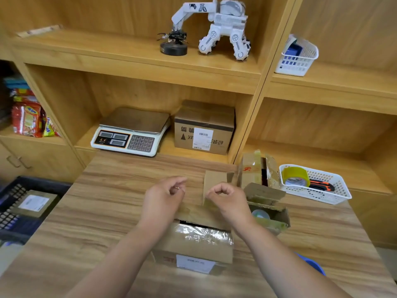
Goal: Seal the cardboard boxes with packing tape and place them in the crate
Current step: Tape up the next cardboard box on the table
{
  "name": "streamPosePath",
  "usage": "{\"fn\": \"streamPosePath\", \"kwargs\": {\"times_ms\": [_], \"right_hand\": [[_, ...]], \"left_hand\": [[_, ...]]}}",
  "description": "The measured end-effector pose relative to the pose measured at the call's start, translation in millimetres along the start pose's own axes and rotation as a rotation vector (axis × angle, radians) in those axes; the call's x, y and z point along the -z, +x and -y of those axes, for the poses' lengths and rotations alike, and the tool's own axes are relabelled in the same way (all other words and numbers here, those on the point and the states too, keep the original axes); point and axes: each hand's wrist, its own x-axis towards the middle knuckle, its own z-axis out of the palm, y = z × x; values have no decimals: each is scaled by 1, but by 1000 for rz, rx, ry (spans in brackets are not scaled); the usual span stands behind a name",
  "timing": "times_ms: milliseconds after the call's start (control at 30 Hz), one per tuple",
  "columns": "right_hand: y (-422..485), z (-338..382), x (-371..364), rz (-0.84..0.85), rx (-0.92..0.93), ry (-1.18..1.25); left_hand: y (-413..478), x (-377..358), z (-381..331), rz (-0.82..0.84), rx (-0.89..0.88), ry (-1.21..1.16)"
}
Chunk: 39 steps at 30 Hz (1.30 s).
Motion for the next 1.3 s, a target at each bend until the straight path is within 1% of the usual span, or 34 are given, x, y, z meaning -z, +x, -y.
{"fn": "streamPosePath", "kwargs": {"times_ms": [100, 167, 333, 433, 533, 633, 700, 833, 1033, 1300], "right_hand": [[3, 5, -22, -33, -24, -87], [8, 6, -34, -75, -35, -217], [12, 1, -49, -63, -37, -539], [12, -6, -53, -67, -69, -652], [13, -12, -54, -56, -93, -730], [15, -17, -55, -31, -119, -807], [17, -19, -56, -13, -131, -848], [18, -22, -58, 9, -133, -931], [20, -24, -61, 30, -126, -1046], [21, -21, -61, 38, -140, -1085]], "left_hand": [[5, 10, 12, -49, 32, 12], [9, 15, 19, -52, 32, 52], [18, 22, 34, 15, 108, 172], [18, 20, 37, 64, 210, 259], [18, 15, 43, 108, 254, 382], [19, 9, 53, 124, 200, 570], [20, 5, 60, 143, 177, 655], [26, 2, 72, 190, 170, 704], [30, -2, 77, 138, 134, 756], [31, -7, 82, 109, 63, 828]]}}
